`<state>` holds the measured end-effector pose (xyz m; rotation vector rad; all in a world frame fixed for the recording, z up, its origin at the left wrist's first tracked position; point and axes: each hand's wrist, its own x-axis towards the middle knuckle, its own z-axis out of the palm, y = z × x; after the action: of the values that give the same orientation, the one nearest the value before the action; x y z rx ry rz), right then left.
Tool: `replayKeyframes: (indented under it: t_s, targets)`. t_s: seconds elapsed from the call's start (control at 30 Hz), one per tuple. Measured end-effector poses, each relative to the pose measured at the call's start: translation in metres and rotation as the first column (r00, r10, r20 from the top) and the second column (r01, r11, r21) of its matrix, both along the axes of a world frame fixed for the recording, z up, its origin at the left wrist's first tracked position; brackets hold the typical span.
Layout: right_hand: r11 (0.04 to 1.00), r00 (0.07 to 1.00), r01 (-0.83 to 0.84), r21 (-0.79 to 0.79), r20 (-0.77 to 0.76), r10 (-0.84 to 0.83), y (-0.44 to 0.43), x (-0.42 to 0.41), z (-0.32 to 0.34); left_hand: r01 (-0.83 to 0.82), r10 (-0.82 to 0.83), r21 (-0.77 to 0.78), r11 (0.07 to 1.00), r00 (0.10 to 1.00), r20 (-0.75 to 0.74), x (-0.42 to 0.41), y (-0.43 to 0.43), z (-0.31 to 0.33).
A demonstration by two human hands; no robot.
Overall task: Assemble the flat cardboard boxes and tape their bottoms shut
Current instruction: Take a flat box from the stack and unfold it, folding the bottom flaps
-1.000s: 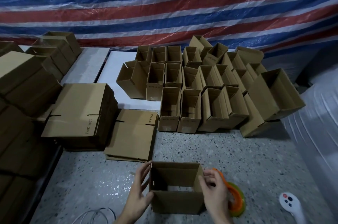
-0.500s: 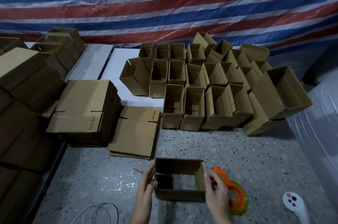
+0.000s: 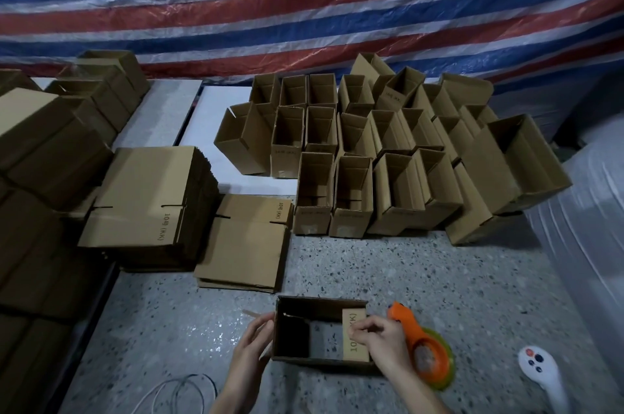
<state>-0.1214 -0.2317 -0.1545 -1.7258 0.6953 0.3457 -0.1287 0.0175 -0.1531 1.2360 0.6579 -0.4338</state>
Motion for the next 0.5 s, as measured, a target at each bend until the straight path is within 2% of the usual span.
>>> replayKeyframes:
  t_s: [0.17, 0.33, 0.5]
  targets:
    - [0.999, 0.999, -0.009, -0.031, 0.042, 0.011, 0.0, -0.004, -0.003, 0.093, -0.091, 0.02, 0.996, 0.992, -0.084, -0.001, -0.002, -0.001]
    - [0.998, 0.994, -0.033, -0.056, 0.104, 0.039, 0.002, -0.01, -0.006, 0.141, -0.127, 0.165, 0.976, 0.987, -0.096, 0.008, -0.008, 0.001]
    - [0.99, 0.986, -0.135, 0.049, 0.105, 0.129, -0.011, -0.013, -0.006, 0.183, -0.145, 0.243, 0.953, 0.975, -0.165, 0.02, -0.011, 0.001]
